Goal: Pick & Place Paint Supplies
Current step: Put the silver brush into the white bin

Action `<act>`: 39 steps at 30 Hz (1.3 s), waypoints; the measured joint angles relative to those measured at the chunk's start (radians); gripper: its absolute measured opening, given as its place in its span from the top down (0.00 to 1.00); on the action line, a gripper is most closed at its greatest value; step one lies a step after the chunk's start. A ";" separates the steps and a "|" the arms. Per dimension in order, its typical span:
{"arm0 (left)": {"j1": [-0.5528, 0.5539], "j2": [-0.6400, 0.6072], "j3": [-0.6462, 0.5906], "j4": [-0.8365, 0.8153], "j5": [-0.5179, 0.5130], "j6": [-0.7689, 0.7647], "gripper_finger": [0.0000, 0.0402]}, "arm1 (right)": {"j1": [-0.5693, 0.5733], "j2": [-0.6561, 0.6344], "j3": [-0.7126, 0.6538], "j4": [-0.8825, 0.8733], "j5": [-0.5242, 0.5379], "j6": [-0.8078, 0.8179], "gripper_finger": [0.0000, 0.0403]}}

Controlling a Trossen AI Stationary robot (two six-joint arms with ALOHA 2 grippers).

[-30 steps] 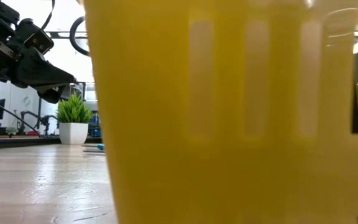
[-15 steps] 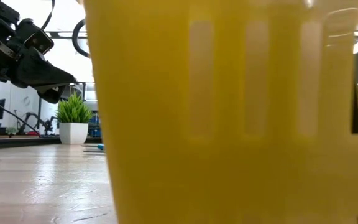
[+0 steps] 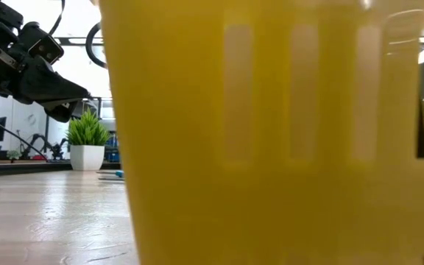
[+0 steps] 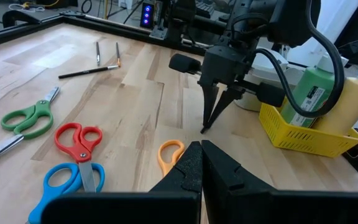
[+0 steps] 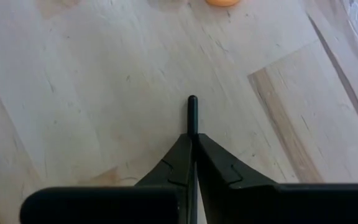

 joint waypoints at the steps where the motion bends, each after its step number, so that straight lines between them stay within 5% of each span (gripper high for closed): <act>1: 0.000 0.000 0.000 0.000 0.000 0.000 1.00 | 0.000 -0.003 0.000 0.000 -0.001 -0.008 0.98; 31: 0.000 0.000 0.000 0.000 0.000 0.000 1.00 | -0.005 -0.347 0.000 -0.288 0.156 -0.043 0.98; 39: 0.000 0.000 0.000 0.000 0.000 0.000 1.00 | 0.009 -0.466 0.000 -0.449 0.132 0.151 0.98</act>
